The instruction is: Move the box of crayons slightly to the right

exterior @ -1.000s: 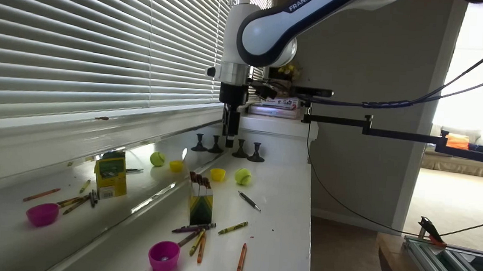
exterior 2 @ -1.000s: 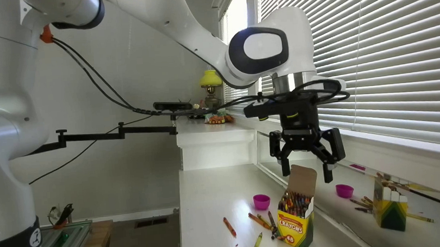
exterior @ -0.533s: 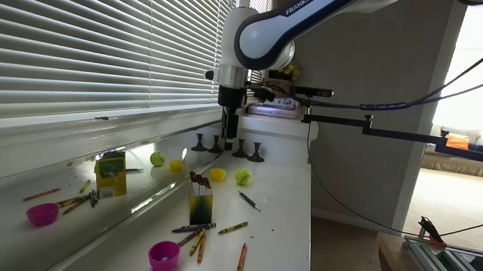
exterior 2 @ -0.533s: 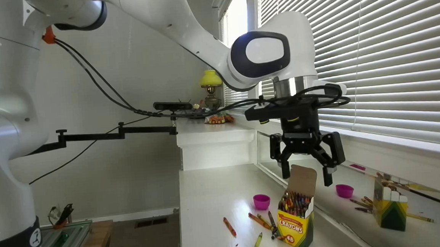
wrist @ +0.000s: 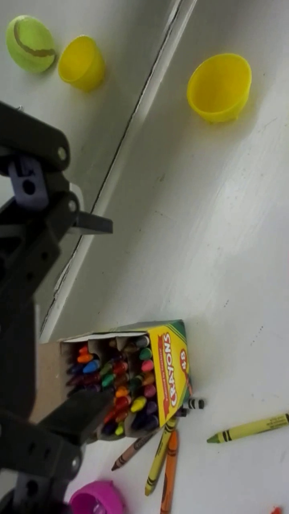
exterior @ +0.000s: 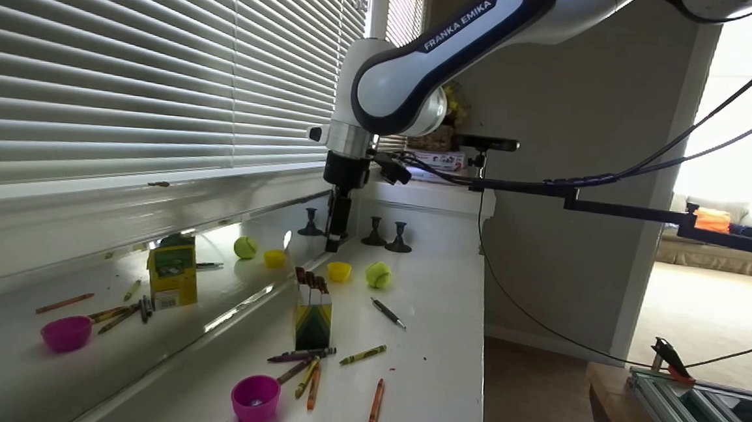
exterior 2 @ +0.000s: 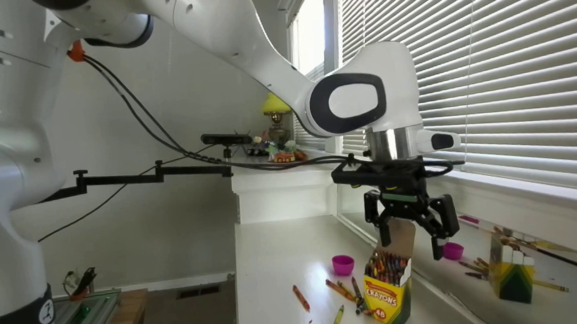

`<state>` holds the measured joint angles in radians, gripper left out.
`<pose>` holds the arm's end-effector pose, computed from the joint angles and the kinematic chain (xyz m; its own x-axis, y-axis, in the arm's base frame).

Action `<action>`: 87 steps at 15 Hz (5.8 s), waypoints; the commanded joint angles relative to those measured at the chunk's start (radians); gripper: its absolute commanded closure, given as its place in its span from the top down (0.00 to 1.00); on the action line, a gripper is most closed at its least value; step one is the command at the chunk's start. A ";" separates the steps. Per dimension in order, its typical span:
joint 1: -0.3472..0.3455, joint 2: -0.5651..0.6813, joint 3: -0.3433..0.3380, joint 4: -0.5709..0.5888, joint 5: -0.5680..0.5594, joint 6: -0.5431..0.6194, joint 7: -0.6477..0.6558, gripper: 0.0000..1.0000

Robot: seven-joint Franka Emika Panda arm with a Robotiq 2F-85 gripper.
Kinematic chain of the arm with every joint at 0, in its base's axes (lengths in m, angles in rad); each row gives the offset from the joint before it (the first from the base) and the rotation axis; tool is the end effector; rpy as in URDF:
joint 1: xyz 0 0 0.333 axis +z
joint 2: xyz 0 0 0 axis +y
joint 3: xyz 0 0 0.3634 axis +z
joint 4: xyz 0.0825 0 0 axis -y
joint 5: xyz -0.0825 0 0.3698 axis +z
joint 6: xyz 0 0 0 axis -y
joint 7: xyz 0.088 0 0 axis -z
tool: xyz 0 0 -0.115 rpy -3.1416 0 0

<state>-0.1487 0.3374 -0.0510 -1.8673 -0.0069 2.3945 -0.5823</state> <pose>0.6406 -0.1267 0.4000 0.9110 0.3860 0.1455 0.3705 -0.9207 0.1226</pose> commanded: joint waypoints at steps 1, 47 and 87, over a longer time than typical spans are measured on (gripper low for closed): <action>-0.032 0.061 0.039 0.055 0.046 0.047 -0.023 1.00; -0.096 0.191 0.108 0.213 0.136 -0.145 -0.189 0.25; -0.087 0.099 0.068 0.115 0.117 -0.150 -0.216 0.00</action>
<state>-0.2423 0.4815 0.0257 -1.7072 0.1261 2.2475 -0.8041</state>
